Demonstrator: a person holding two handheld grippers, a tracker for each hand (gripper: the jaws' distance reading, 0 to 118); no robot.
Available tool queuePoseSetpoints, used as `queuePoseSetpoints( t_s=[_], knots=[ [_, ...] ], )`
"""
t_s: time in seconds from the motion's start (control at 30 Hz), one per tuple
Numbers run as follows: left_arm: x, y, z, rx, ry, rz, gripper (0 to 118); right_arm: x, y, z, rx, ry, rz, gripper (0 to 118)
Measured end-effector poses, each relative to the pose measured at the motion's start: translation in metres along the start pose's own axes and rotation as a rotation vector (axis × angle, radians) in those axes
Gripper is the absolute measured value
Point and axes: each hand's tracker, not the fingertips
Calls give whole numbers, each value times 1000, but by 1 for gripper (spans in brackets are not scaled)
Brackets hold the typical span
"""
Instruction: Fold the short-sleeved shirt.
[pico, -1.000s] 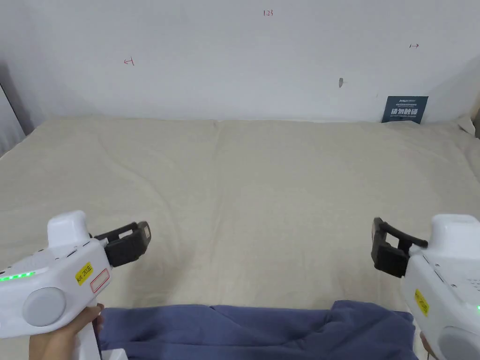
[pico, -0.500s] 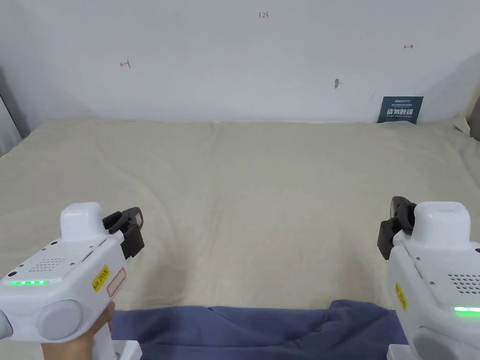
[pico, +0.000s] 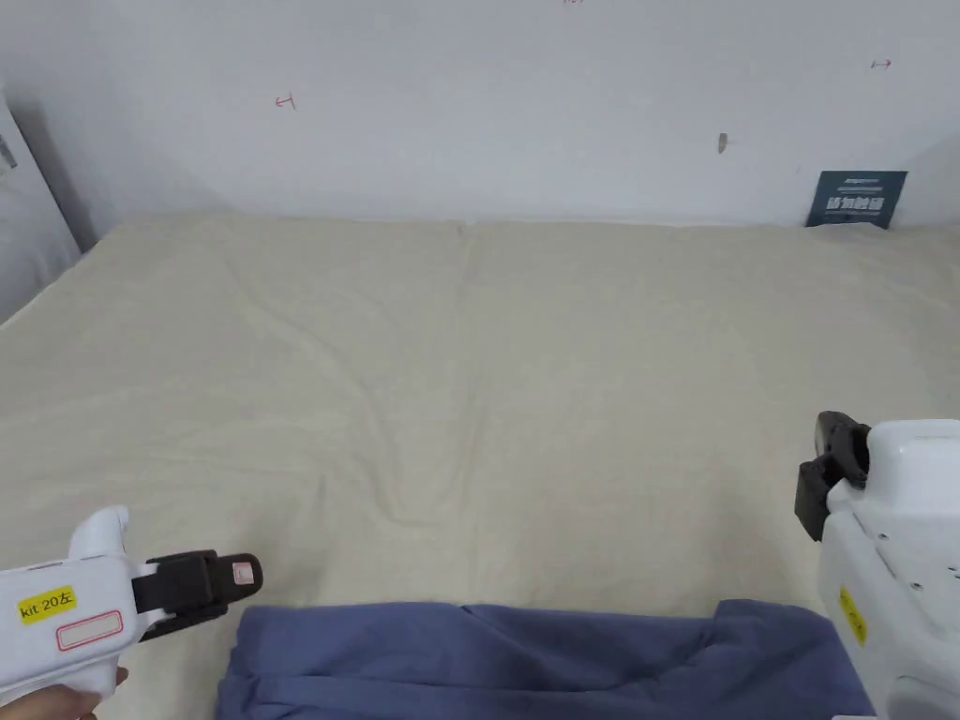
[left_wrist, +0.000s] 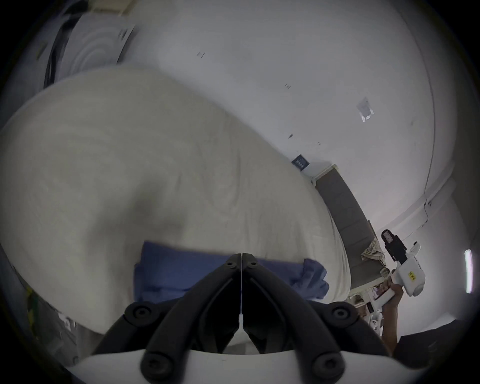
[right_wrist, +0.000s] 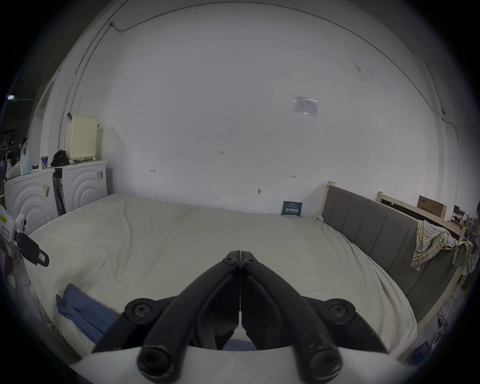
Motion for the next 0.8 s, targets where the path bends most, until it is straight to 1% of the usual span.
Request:
queuePoseSetpoints(
  t_s=[0.07, 0.1, 0.13, 0.17, 0.2, 0.23, 0.27, 0.3, 0.43, 0.57, 0.67, 0.7, 0.73, 0.77, 0.8],
  knots=[
    [-16, -1, -2, -58, 36, -8, 1, -6, -1, -4, -8, 5, 6, 0],
    [-23, -4, -4, -58, 74, -9, 1, -9, -3, -6, -14, 7, 10, 0],
    [-30, -5, -8, -69, 80, -15, 2, -12, -4, -9, -21, 10, 12, 0],
    [-36, -6, -11, -96, 71, -1, 12, -15, -5, -11, -28, 11, 14, 0],
    [-44, -6, -15, -118, 75, 28, 34, -19, -6, -14, -37, 12, 17, 0],
    [-52, -7, -21, -125, 75, 71, 63, -21, -8, -17, -48, 14, 20, 0],
    [-57, -8, -26, -127, 95, 104, 76, -23, -10, -19, -56, 15, 24, 0],
    [-66, -6, -32, -142, 101, 129, 79, -26, -11, -22, -67, 17, 28, 0],
    [-81, -7, -53, -152, 124, 117, 79, -33, -19, -29, -101, 20, 37, 0],
    [-89, -10, -71, -221, 144, 111, 79, -32, -24, -34, -126, 17, 43, 0],
    [-86, -18, -77, -221, 139, 88, 74, -28, -27, -36, -140, 12, 45, 0],
    [-103, -16, -86, -211, 141, 78, 70, -28, -27, -37, -144, 9, 47, 0],
    [-105, -16, -88, -206, 139, 73, 62, -27, -27, -37, -145, 7, 46, 0],
    [-107, -16, -89, -205, 143, 75, 51, -25, -28, -37, -147, 5, 46, 0],
    [-108, -16, -92, -204, 160, 75, 34, -23, -28, -38, -150, 5, 45, 0]
  ],
)
